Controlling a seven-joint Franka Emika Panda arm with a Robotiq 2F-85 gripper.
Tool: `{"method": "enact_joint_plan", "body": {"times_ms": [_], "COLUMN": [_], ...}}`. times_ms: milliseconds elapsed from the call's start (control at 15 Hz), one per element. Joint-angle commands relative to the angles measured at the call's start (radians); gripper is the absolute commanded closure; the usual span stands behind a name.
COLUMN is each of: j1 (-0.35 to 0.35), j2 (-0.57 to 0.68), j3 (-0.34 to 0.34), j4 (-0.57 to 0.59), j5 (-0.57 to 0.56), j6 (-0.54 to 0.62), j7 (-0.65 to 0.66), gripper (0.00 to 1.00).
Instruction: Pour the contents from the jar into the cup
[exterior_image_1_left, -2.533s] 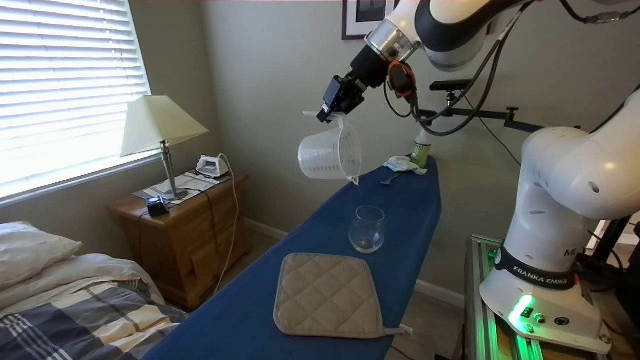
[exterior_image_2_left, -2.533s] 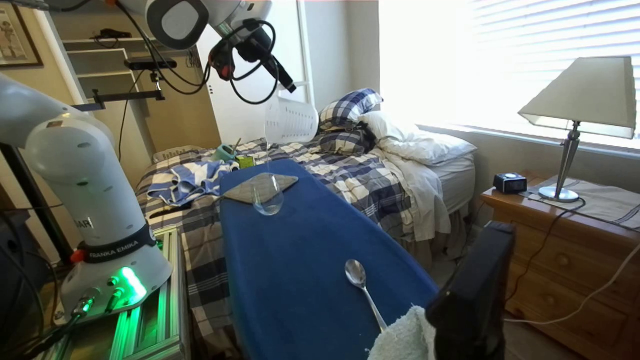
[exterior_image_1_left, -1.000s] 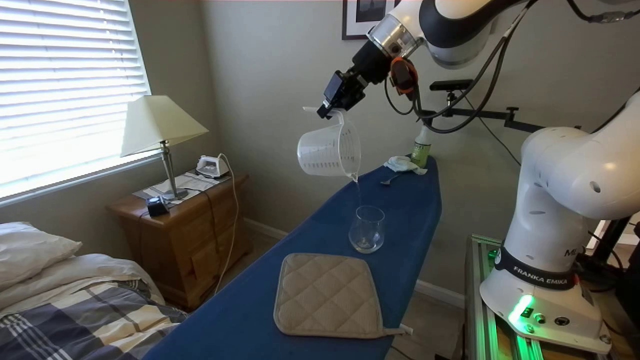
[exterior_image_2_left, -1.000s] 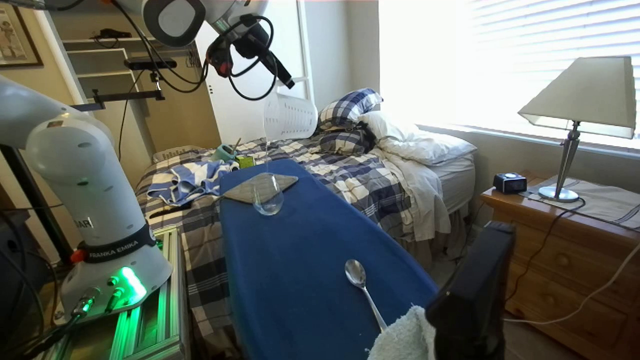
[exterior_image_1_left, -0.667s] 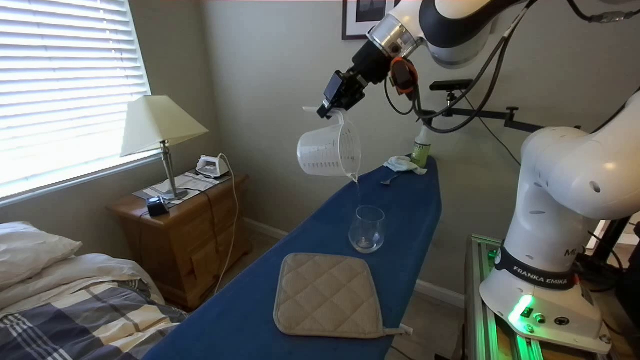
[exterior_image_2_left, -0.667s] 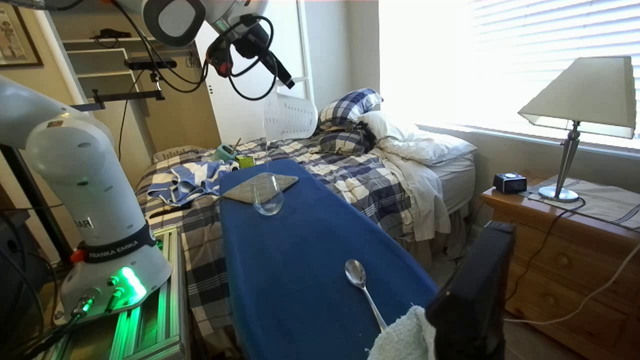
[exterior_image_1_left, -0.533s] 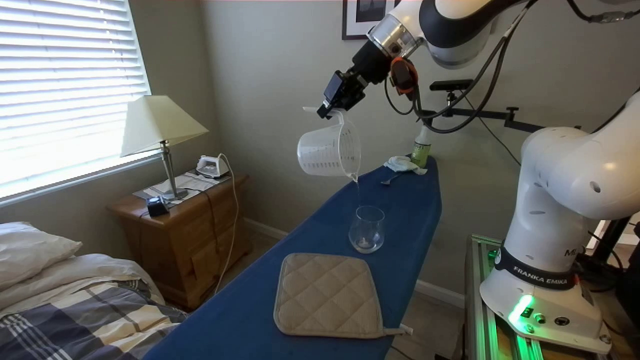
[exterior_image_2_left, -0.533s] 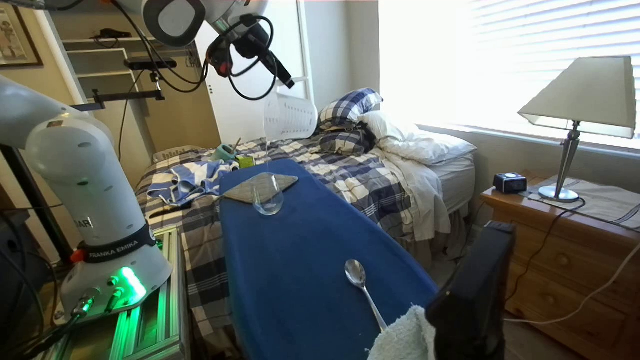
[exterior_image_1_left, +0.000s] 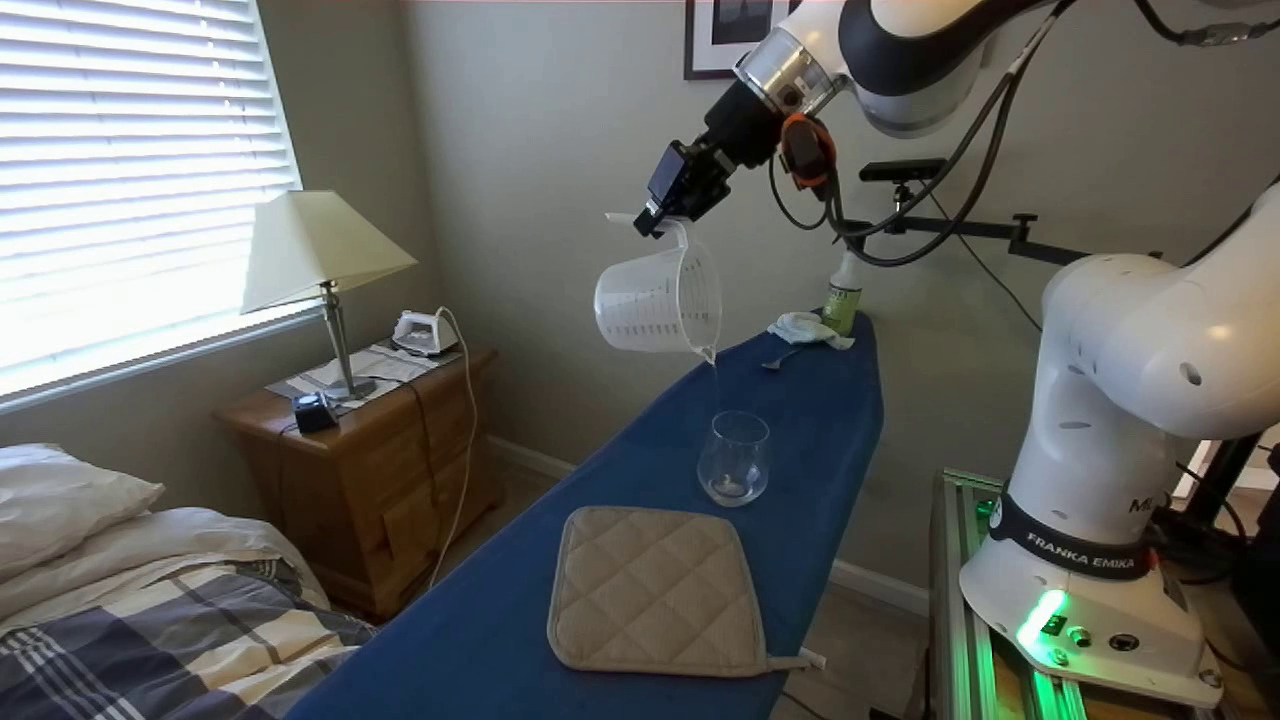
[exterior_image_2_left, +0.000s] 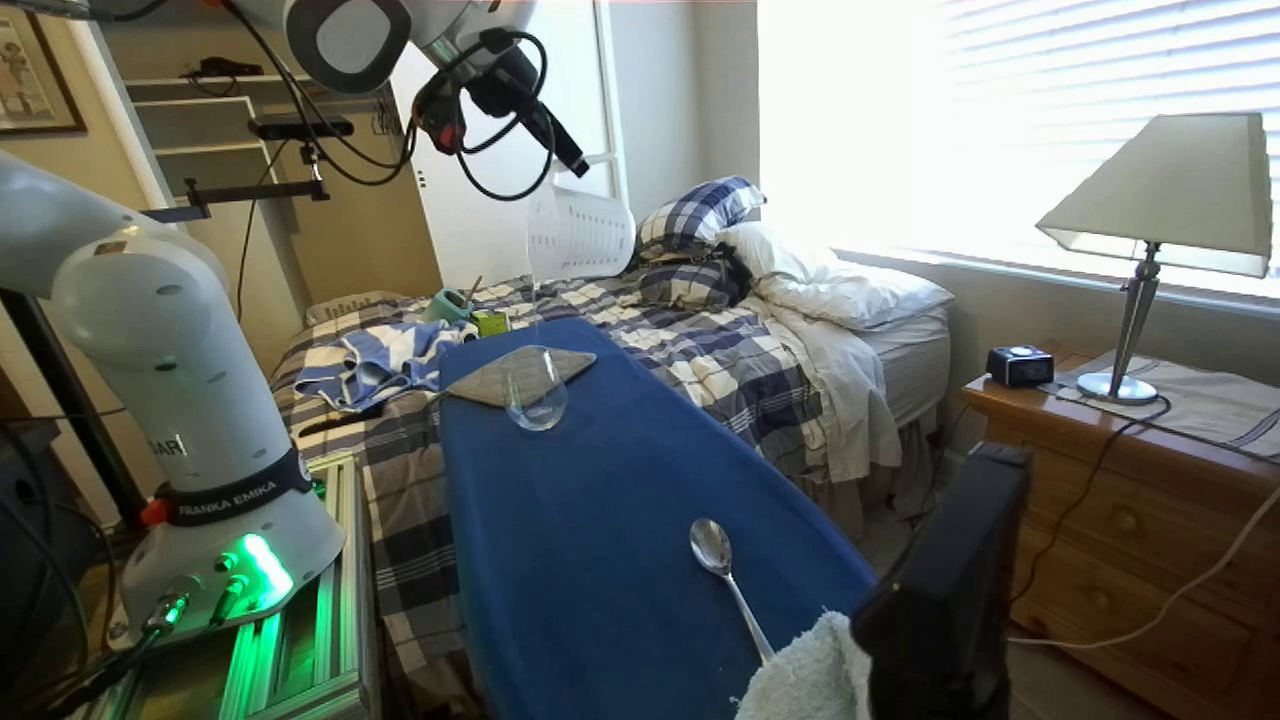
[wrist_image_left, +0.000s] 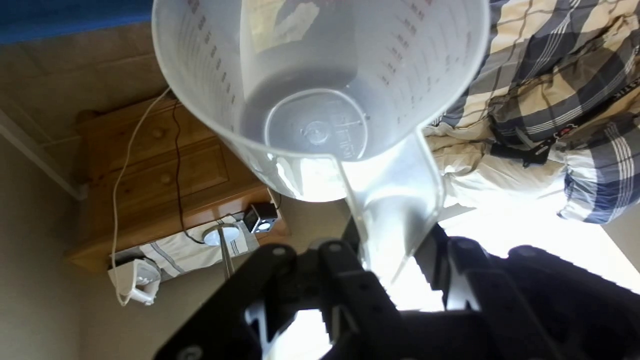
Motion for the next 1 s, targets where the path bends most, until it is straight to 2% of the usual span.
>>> {"method": "enact_joint_plan", "body": {"times_ms": [0, 933], "j1": [0.017, 0.013], "j2": [-0.025, -0.035], "j3": [-0.013, -0.011], "j4": [-0.003, -0.004], "j5": [0.003, -0.002], "j6": [0.016, 0.021], "j7": [-0.018, -0.026], "gripper": [0.91, 0.91]}}
